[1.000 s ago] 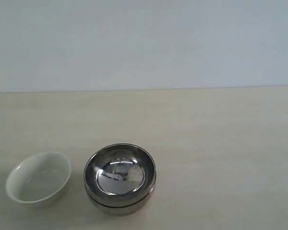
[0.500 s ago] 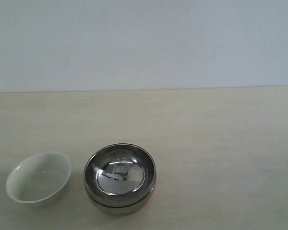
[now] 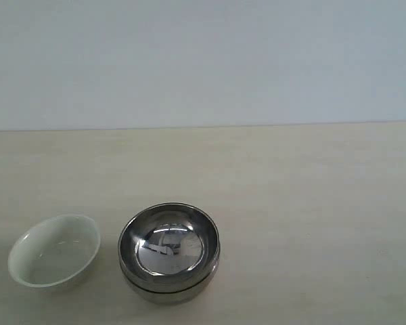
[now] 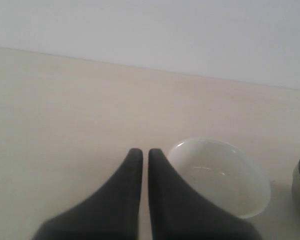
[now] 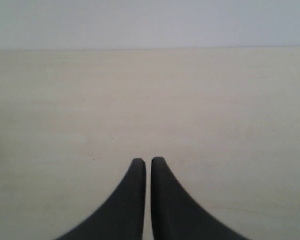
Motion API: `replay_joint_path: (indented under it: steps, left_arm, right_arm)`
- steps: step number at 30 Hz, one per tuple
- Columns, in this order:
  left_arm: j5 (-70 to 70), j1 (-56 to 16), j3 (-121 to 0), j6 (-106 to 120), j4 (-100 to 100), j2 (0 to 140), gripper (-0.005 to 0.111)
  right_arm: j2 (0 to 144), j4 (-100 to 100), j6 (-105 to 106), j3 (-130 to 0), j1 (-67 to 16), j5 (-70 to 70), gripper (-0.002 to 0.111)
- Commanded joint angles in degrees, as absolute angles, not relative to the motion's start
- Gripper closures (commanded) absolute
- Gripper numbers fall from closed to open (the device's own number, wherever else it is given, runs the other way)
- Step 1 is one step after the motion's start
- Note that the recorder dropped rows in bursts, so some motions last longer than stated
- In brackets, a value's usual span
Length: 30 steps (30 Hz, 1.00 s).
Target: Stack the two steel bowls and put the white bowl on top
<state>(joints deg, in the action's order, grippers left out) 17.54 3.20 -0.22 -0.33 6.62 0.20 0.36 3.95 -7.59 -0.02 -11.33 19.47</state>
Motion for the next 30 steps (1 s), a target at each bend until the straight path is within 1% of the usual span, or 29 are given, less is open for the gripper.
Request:
replay_joint_path:
  steps: [1, 30]
  left_arm:
    - [17.0, 2.8, 0.0, -0.5, 7.1, 0.0, 0.103]
    - [17.0, 2.8, 0.0, -0.5, 7.1, 0.0, 0.103]
  right_arm:
    - [0.0, 5.2, -6.8, 0.0, -11.0, 20.2, 0.108]
    - [0.0, 5.6, -7.8, 0.0, -11.0, 20.5, 0.108]
